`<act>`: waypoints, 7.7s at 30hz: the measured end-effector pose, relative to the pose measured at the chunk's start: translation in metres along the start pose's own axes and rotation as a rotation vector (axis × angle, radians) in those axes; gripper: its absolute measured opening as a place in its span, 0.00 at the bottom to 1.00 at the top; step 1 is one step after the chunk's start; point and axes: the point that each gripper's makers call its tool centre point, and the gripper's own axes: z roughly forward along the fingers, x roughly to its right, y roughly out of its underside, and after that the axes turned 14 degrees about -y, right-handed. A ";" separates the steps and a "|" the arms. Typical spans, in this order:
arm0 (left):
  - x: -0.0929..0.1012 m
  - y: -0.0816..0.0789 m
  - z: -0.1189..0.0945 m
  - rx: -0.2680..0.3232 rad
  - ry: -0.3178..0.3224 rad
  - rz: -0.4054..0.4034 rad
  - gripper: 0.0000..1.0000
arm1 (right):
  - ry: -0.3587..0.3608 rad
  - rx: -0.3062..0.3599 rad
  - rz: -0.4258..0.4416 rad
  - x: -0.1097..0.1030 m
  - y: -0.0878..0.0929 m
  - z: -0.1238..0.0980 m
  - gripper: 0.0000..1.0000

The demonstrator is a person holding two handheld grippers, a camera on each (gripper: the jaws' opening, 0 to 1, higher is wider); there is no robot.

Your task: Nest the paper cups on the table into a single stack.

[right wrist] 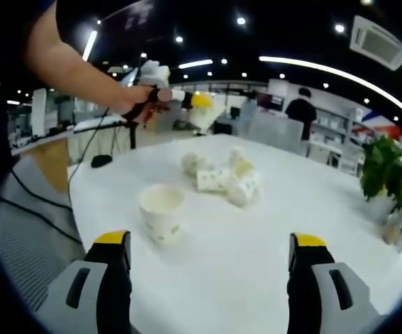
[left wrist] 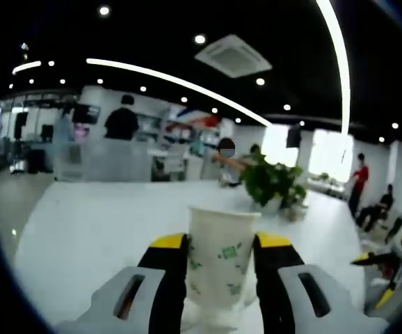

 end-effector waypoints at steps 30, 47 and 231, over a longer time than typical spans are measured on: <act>0.046 -0.026 -0.023 0.097 0.052 0.017 0.35 | -0.007 0.010 -0.020 -0.003 -0.005 0.001 0.92; 0.069 -0.017 -0.048 0.133 0.081 0.030 0.36 | -0.007 0.018 -0.023 -0.004 -0.006 0.001 0.92; 0.069 0.127 -0.140 -0.125 -0.036 0.174 0.98 | -0.017 0.117 0.062 0.001 -0.020 -0.005 0.98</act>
